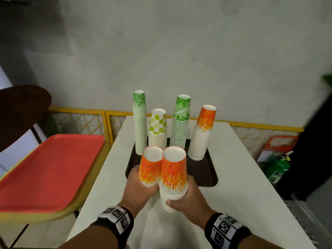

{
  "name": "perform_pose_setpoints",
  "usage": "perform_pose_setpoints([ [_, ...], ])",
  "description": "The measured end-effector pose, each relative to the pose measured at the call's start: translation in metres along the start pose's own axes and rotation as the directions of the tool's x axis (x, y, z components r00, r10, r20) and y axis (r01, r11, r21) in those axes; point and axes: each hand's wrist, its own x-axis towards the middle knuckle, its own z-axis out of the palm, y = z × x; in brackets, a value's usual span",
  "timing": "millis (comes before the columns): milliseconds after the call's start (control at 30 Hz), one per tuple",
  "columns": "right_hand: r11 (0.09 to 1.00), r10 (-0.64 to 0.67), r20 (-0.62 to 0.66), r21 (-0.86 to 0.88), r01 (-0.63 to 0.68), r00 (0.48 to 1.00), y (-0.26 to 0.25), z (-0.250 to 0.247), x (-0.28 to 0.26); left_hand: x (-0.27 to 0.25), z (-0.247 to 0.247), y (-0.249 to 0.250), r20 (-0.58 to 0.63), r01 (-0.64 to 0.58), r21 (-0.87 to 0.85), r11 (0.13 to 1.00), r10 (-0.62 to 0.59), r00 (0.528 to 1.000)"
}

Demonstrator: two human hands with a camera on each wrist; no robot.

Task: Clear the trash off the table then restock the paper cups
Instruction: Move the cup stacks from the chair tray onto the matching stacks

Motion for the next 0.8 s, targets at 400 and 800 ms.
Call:
perform_pose_setpoints([
  [400,0.975,-0.186,-0.500,0.016,0.224,0.846,-0.081,-0.155,0.110,0.054,0.128,0.076,-0.011,-0.117,-0.096,0.988,0.116,0.993],
  [800,0.975,-0.198,-0.617,-0.045,0.217,0.762,-0.111,-0.174,0.233,0.076,0.108,0.094,0.050,-0.194,-0.124,0.973,0.201,0.978],
])
